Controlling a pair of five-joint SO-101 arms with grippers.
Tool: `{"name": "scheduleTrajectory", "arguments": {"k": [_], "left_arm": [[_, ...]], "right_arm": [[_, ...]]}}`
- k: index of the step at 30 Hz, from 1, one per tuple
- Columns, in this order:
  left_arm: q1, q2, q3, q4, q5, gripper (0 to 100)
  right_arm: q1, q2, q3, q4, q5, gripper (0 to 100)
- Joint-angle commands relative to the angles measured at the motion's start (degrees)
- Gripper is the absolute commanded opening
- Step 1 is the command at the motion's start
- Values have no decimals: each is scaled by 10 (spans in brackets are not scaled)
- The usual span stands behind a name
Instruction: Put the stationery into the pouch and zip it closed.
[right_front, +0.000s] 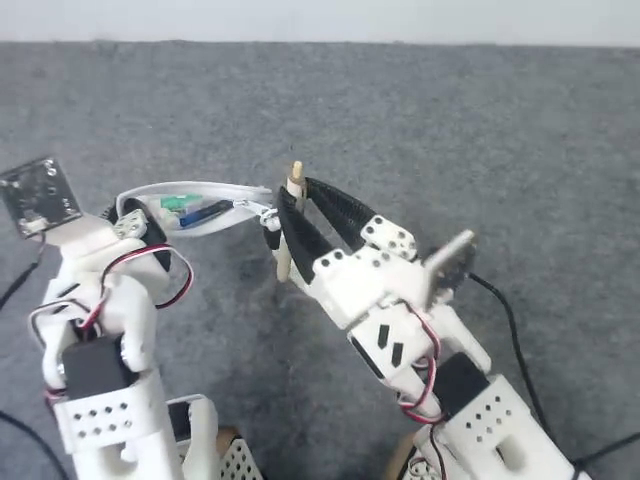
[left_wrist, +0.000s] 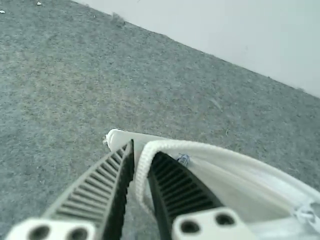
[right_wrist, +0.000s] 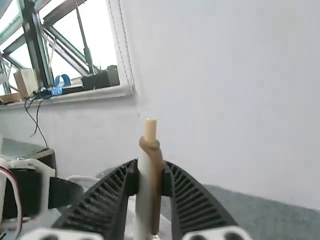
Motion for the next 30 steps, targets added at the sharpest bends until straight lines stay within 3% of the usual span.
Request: {"name": "scheduleTrajectory", "arguments": {"k": [1,13,22,30], "left_arm": [[6,-18,-8,-14,-6,16],[22,-18,-8,-14,-8,16],[95,-17,6,-14,-63,16],[105,-17,7,-13,-69,16]], "right_arm": [[4,-39,20,-70,-4,6],[-27,-62,97,-231,-4,6],[-43,-79,108,-255,-4,6],[-46,-205,147,-251,-3,6]]}}
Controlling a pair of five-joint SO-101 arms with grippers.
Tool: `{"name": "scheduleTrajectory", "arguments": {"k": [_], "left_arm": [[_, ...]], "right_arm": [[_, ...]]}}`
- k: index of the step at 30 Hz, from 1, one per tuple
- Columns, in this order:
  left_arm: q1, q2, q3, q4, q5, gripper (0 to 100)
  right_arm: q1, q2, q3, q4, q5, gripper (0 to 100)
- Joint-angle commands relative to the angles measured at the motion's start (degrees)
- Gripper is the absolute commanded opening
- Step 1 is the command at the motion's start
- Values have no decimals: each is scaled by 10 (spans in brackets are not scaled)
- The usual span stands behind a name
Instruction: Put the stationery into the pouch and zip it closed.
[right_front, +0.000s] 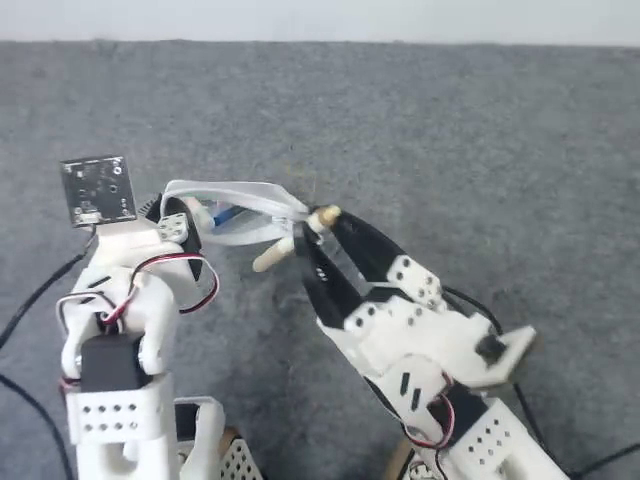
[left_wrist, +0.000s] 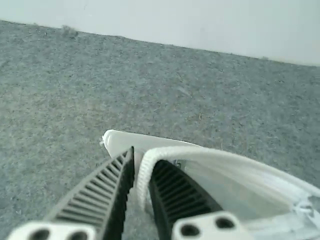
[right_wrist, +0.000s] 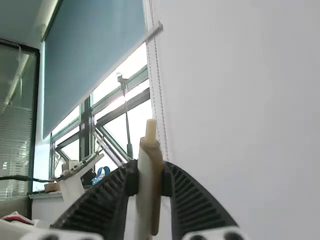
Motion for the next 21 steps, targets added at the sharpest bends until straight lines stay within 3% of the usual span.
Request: {"name": "scheduleTrajectory", "arguments": {"k": [1,13,21], "left_arm": [[8,-16,-7,-12,-4,16],[8,-16,-10,-11,-4,16],[8,-16,-10,-12,-4,16]], "right_arm": [[-5,-59,3,-9,-3,6],[-3,-39,-10,-14,-4,6],[-3,58,-76,-14,-5,6]]}}
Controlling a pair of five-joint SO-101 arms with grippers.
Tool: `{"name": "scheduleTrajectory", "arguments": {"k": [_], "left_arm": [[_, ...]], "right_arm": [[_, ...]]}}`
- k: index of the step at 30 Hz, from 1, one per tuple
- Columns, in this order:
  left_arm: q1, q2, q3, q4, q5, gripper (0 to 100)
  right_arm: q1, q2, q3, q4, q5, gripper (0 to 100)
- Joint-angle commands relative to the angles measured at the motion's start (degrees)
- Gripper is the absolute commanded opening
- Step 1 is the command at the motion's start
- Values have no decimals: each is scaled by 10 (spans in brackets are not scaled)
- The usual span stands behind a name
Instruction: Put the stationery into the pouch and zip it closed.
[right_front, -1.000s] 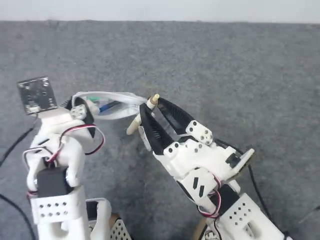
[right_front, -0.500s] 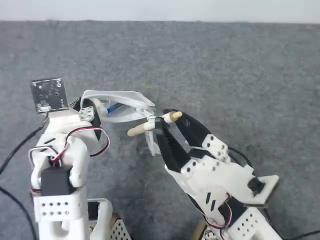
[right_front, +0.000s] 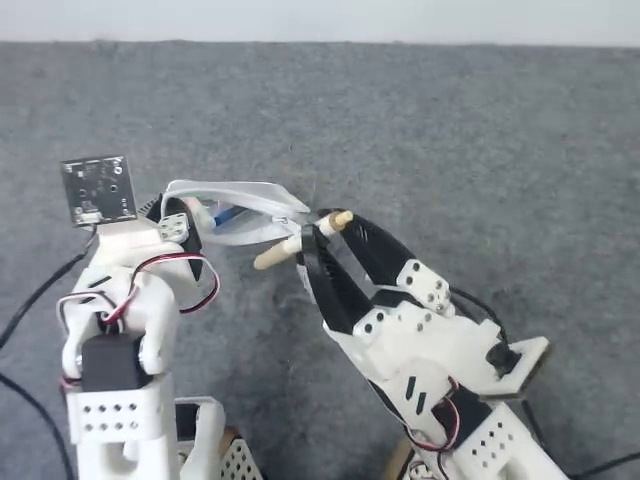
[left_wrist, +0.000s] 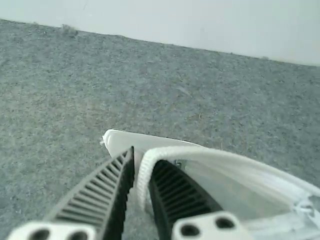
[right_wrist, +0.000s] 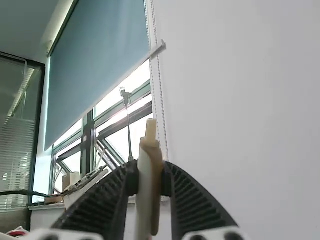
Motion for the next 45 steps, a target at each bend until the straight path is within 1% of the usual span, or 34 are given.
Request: {"name": "scheduleTrajectory", "arguments": {"k": [1,4,8,13,24,27,32,45], "left_arm": [[8,-16,-11,-12,-4,16],[8,-16,-11,-11,-11,16],[8,-16,-10,-11,-18,16],[8,-16,-10,-11,-18,16],[8,-16,-7,-11,-19,16],[8,-16,-7,-11,-19,16],[7,-16,-7,-11,-19,16],[4,-16,-7,-11,-19,16]], "right_arm": [[-2,69,-65,-14,-6,6],[-1,120,-96,-30,-6,6],[0,193,-109,-105,-3,6],[29,277,-124,-180,-3,6],[52,416,-144,-240,6,6],[46,439,-144,-240,73,6],[5,478,-140,-240,186,6],[-36,630,-144,-240,385,6]]}}
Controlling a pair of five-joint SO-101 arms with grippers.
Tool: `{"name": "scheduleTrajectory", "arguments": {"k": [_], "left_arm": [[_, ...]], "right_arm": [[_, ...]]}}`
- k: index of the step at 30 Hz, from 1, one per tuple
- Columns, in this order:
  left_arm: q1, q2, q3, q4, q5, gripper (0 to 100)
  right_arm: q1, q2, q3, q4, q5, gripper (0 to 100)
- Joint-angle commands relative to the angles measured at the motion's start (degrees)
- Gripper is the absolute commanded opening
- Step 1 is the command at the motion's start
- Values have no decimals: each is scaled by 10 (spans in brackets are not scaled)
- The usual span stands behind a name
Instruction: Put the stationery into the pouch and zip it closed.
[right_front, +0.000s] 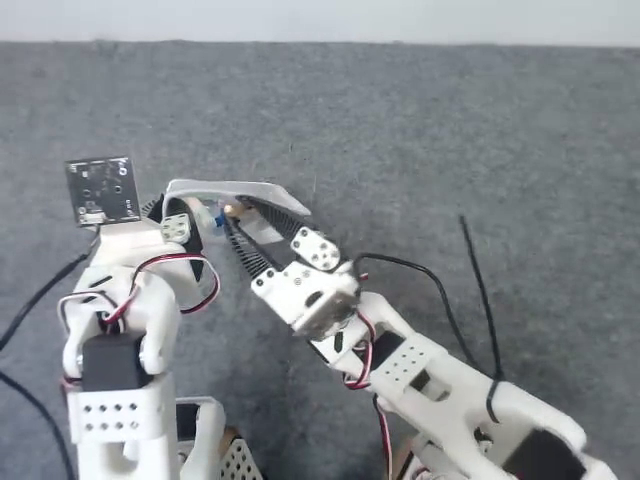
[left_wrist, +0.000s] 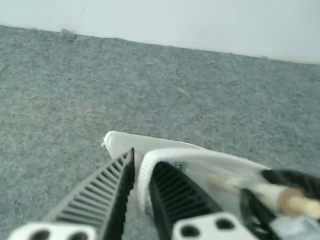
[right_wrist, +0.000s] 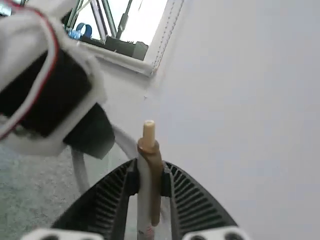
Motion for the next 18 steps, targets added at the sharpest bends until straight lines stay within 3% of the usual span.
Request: {"name": "scheduleTrajectory", "arguments": {"k": [1,5,18], "left_arm": [[3,-16,-7,-11,-7,16],[3,-16,-7,-11,-7,16],[2,-16,-6,-11,-7,16]], "right_arm": [[-8,31,-33,-9,57,6],[-8,68,-50,-9,91,6],[-8,90,-55,-12,91,7]]}}
